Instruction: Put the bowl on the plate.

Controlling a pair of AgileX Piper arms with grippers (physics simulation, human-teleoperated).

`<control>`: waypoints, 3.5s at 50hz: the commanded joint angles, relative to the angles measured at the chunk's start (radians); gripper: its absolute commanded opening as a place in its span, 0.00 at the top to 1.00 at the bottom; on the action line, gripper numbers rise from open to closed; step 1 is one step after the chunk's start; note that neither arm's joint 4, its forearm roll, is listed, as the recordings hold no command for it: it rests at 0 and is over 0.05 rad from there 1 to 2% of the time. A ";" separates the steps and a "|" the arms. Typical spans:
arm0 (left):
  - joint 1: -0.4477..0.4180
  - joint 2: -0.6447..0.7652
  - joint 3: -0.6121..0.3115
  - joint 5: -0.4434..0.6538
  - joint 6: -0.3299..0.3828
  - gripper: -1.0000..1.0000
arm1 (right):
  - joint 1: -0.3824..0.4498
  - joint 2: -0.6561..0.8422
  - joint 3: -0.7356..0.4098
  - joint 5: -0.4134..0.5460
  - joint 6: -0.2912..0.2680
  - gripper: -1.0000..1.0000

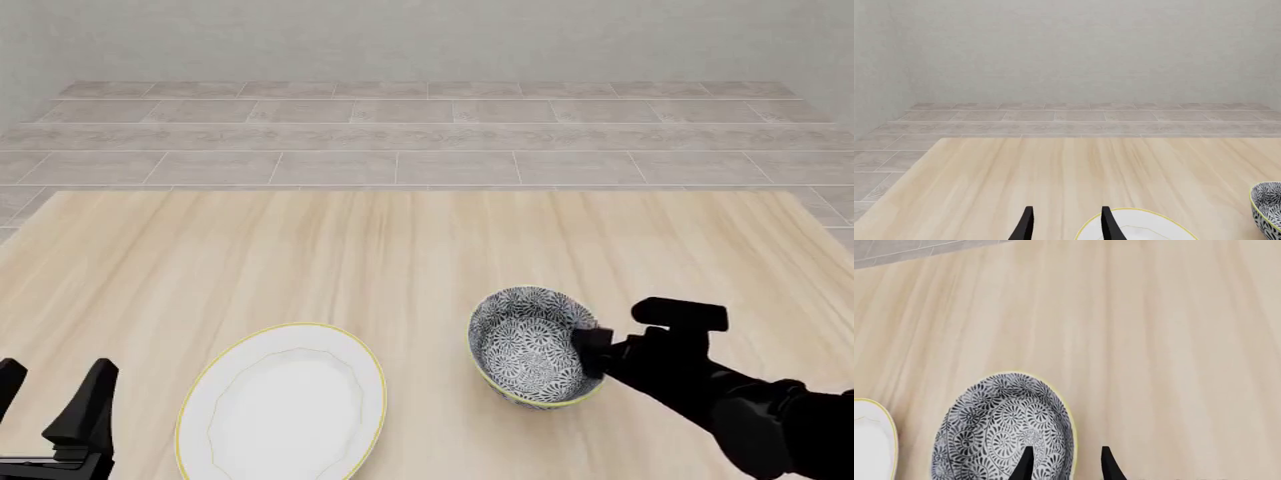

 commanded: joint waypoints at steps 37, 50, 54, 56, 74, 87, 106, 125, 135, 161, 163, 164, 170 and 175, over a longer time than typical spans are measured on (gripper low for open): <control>0.000 0.000 0.000 0.000 0.000 0.00 | 0.017 0.109 0.040 -0.135 0.048 0.00; 0.000 0.000 0.000 0.000 0.000 0.00 | 0.021 0.142 0.044 -0.168 0.054 0.00; 0.000 0.000 0.000 0.000 0.000 0.00 | 0.020 0.153 0.044 -0.176 0.054 0.00; 0.000 0.000 0.000 0.000 0.000 0.00 | 0.020 0.159 0.044 -0.183 0.058 0.00; 0.000 0.000 0.000 0.000 0.000 0.00 | 0.020 0.152 0.029 -0.157 0.039 1.00; 0.000 0.000 0.000 0.000 0.000 0.00 | 0.009 0.158 0.032 -0.163 0.038 1.00; 0.000 0.000 0.000 0.000 0.000 0.00 | -0.007 0.094 0.020 -0.102 0.020 1.00; 0.000 0.000 0.000 0.000 0.000 0.00 | -0.002 -0.043 -0.035 0.047 -0.004 1.00; 0.000 0.000 0.000 0.000 0.000 0.00 | 0.010 -0.084 -0.077 0.105 -0.008 1.00; 0.000 0.000 0.000 0.000 0.000 0.00 | 0.063 -0.119 -0.224 0.221 -0.016 1.00; 0.000 0.000 0.000 0.000 0.000 0.00 | 0.067 -0.117 -0.233 0.224 -0.015 1.00; 0.000 0.000 0.000 0.000 0.000 0.00 | 0.071 -0.116 -0.241 0.228 -0.016 1.00; 0.000 0.000 0.000 0.000 0.000 0.00 | 0.085 -0.106 -0.277 0.247 -0.021 1.00; 0.000 0.000 0.000 0.000 0.000 0.00 | 0.096 -0.102 -0.302 0.263 -0.027 1.00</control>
